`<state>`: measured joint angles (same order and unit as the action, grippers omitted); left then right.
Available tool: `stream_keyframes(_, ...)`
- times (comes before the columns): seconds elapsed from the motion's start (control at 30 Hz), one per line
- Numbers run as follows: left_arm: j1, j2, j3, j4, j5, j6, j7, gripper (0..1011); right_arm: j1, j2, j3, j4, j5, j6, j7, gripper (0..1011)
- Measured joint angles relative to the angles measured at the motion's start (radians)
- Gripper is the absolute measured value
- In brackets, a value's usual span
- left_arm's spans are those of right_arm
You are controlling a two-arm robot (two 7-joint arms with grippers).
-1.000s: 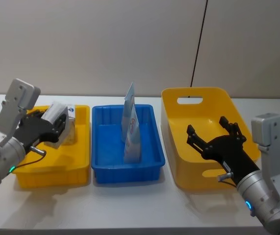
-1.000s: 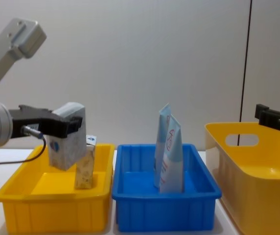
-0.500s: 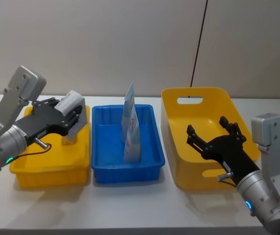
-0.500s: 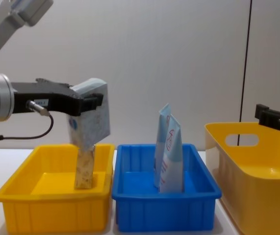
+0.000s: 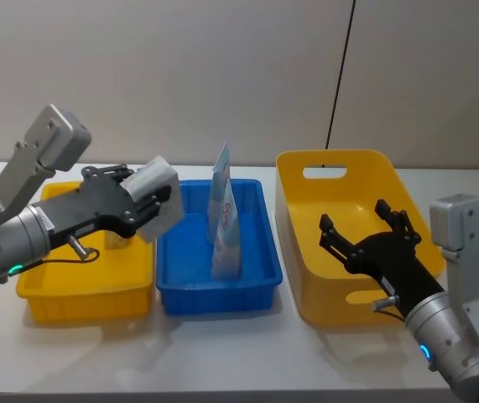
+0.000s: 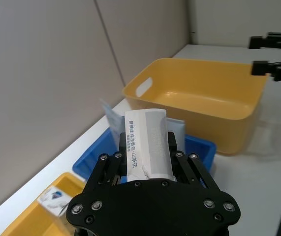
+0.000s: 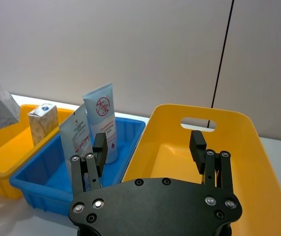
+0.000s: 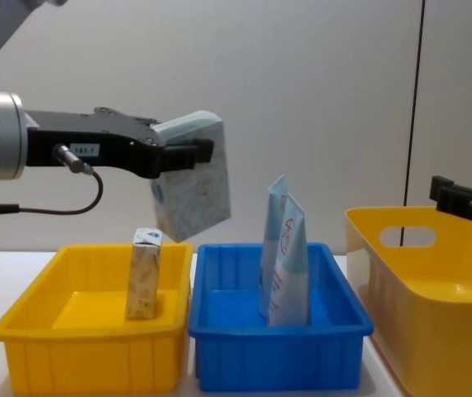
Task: Bimanual collaborative sorting of washing and personal care products
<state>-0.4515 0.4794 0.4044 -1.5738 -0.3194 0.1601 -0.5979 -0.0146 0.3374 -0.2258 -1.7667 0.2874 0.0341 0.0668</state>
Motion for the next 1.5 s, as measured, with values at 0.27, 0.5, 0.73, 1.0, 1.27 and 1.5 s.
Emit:
stream_keyframes(0.27, -0.026, 0.022, 0.024, -0.001, -0.039, -0.023, -0.106, 364, 0.000, 0.000, 0.000, 0.000, 0.000, 0.000, 0.000, 1003)
stream_keyframes(0.5, -0.050, 0.038, 0.051, 0.007, -0.077, -0.048, -0.212, 364, 0.000, 0.000, 0.000, 0.000, 0.000, 0.000, 0.000, 1003)
stream_keyframes(0.73, -0.070, 0.047, 0.074, 0.019, -0.112, -0.063, -0.297, 364, 0.000, 0.000, 0.000, 0.000, 0.000, 0.000, 0.000, 1003)
stream_keyframes(1.0, -0.096, 0.052, 0.106, 0.038, -0.156, -0.071, -0.407, 365, 0.000, 0.000, 0.000, 0.000, 0.000, 0.000, 0.000, 1003)
stream_keyframes(1.27, -0.115, 0.050, 0.137, 0.052, -0.182, -0.075, -0.478, 364, 0.000, 0.000, 0.000, 0.000, 0.000, 0.000, 0.000, 1003)
stream_keyframes(1.5, -0.127, 0.047, 0.158, 0.059, -0.192, -0.077, -0.509, 364, 0.000, 0.000, 0.000, 0.000, 0.000, 0.000, 0.000, 1003)
